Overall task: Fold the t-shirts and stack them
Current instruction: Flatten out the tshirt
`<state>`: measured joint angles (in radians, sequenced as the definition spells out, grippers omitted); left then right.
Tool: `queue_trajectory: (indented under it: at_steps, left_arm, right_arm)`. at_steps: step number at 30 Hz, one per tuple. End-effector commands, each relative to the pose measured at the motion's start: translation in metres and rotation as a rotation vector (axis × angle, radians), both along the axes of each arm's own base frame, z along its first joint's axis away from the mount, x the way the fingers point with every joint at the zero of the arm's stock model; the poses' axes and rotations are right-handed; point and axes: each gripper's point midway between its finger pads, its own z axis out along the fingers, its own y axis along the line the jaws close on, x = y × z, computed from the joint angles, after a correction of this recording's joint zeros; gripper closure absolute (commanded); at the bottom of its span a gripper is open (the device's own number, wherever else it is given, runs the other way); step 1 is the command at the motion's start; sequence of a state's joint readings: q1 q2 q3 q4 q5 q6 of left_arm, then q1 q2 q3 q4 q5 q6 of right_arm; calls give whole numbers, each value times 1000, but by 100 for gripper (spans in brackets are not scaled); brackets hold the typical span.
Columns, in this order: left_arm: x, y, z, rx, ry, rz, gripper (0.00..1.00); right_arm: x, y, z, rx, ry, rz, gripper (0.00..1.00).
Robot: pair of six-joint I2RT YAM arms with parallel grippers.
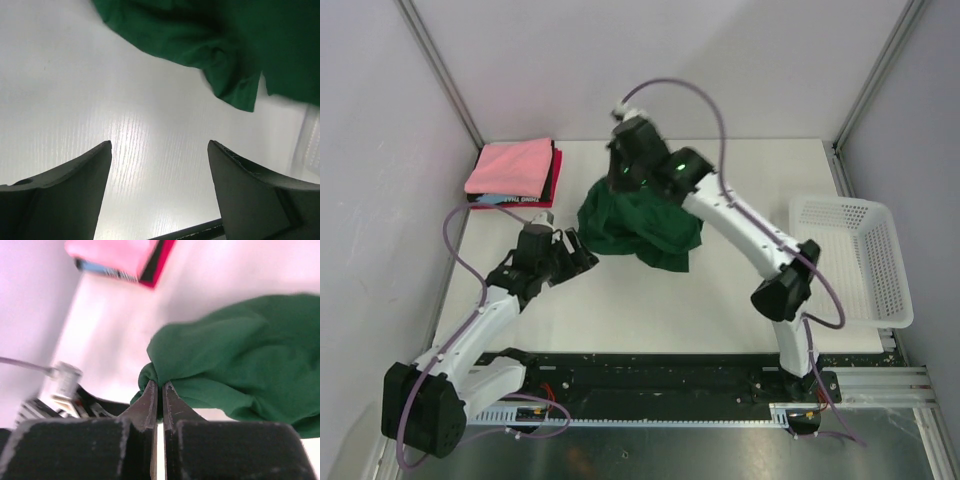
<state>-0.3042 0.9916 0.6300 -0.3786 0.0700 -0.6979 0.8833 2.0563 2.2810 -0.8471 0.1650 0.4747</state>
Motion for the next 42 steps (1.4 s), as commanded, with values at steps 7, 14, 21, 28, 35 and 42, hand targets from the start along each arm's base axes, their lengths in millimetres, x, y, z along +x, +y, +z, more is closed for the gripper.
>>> queue_trajectory:
  at_steps: [7, 14, 21, 28, 35, 42]
  left_arm:
    - [2, -30, -4, -65, -23, -102, 21]
    - [14, -89, -11, 2, 12, -190, 24]
    - [53, -149, -8, 64, -7, -228, 31]
    - [95, -176, -26, 116, -2, -199, 35]
    - [129, -189, -37, 173, -30, -188, 37]
    - [145, -193, -39, 205, -54, -176, 45]
  right_arm:
    - [31, -71, 177, 363, -271, -122, 100]
    - [75, -113, 163, 366, -248, -214, 100]
    - [112, -143, 129, 343, -189, -270, 100]
    - [121, -158, 112, 331, -153, -287, 100]
    - [118, -168, 99, 318, -131, -298, 100]
    - [117, -181, 86, 312, -109, -315, 100]
